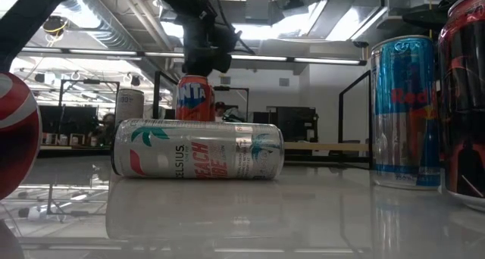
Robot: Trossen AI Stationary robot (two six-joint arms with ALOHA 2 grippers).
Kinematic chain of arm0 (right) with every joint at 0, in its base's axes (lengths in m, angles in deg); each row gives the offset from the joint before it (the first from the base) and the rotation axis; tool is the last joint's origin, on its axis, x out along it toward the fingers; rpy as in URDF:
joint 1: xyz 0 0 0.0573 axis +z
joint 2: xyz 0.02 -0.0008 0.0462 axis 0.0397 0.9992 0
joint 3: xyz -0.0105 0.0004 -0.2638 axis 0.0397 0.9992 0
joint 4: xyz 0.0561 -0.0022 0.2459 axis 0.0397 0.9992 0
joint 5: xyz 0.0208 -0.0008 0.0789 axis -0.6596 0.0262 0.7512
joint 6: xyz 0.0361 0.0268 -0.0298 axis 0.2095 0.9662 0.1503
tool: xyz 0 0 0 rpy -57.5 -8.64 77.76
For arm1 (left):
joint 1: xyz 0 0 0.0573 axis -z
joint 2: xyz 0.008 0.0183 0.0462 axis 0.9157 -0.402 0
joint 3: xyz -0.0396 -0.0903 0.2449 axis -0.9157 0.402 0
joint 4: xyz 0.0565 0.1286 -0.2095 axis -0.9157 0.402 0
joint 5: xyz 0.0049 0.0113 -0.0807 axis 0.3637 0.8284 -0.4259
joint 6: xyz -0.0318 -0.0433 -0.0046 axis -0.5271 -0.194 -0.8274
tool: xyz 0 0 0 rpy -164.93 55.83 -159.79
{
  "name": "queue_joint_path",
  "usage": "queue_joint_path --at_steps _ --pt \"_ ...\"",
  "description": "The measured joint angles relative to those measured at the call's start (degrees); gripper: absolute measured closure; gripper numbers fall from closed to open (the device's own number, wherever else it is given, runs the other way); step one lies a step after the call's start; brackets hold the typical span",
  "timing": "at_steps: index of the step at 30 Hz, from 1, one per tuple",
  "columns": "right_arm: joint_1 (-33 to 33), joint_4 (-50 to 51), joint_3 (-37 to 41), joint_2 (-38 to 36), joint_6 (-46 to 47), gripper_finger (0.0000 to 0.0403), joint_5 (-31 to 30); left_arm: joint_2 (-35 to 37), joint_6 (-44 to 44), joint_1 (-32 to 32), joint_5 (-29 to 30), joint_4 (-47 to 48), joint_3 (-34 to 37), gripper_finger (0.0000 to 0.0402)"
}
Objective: Place canned beverage on shelf
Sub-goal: Put the right red soda can on the shelf aligned with the red soda can
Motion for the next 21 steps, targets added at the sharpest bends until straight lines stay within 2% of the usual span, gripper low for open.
queue_joint_path --at_steps 14,21 --pt "0.0 0.0 0.0 0.0 0.0 0.0164 0.0 0.0 0.0 0.1 0.3 0.2 0.0 0.01" --pt "0.0 0.0 0.0 0.0 0.0 0.0164 0.0 0.0 -0.2 0.2 0.4 -0.1 0.0 0.0074"
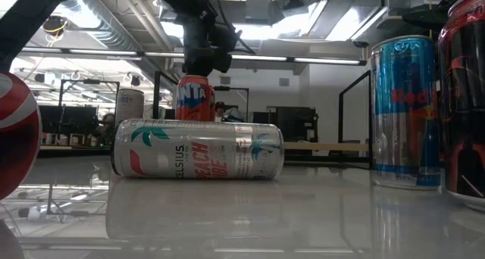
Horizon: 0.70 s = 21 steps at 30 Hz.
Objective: Place canned beverage on shelf
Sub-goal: Put the right red soda can on the shelf aligned with the red soda can
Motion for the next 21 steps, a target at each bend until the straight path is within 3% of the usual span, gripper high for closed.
queue_joint_path --at_steps 10,21 --pt "0.0 0.0 0.0 0.0 0.0 0.0164 0.0 0.2 0.0 0.0 0.0 -0.1 -0.1 0.0045" --pt "0.0 0.0 0.0 0.0 0.0 0.0164 0.0 0.2 0.0 0.0 0.9 -0.1 -0.1 0.0042"
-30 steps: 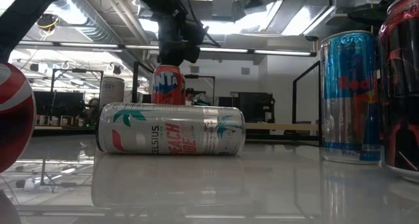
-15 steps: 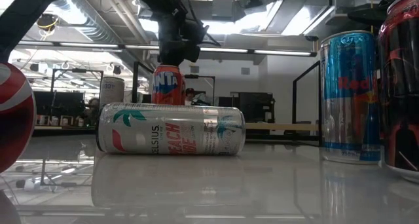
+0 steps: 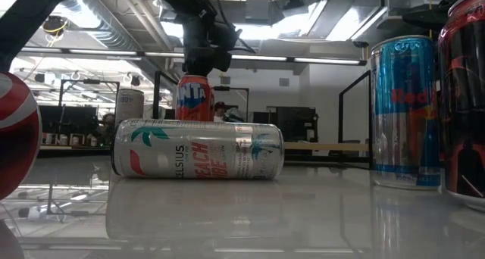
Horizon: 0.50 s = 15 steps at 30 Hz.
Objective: Place canned beverage on shelf
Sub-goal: Put the right red soda can on the shelf aligned with the red soda can, then adjust the red soda cans on the shelf
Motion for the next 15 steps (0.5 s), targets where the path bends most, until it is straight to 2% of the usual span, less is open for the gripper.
queue_joint_path --at_steps 8,15 --pt "0.0 0.0 0.0 0.0 0.0 0.0164 0.0 0.4 -0.2 0.0 0.7 -0.1 0.0 0.0042" --pt "0.0 0.0 0.0 0.0 0.0 0.0164 0.0 0.4 -1.5 0.0 0.7 0.5 -5.5 0.0042"
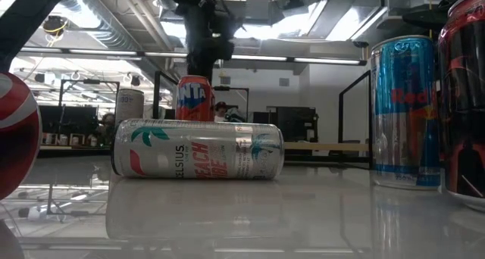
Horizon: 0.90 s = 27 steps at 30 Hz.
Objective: Place canned beverage on shelf
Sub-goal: Adjust the red soda cans on the shelf
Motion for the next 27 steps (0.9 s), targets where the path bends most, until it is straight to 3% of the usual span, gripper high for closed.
queue_joint_path --at_steps 8,14,21,27 --pt "0.0 0.0 0.0 0.0 0.0 0.0164 0.0 0.0 -0.1 0.4 0.0 0.2 -9.5 0.0042" --pt "0.0 0.0 0.0 0.0 0.0 0.0164 0.0 0.0 -6.7 3.0 0.0 1.4 -16.5 0.0042" --pt "0.0 0.0 0.0 0.0 0.0 0.0164 0.0 0.0 -7.3 10.2 -0.1 6.1 -20.2 0.0052" --pt "0.0 0.0 0.0 0.0 0.0 0.0164 0.0 0.0 -8.9 18.8 -0.1 8.2 -19.4 0.0097"
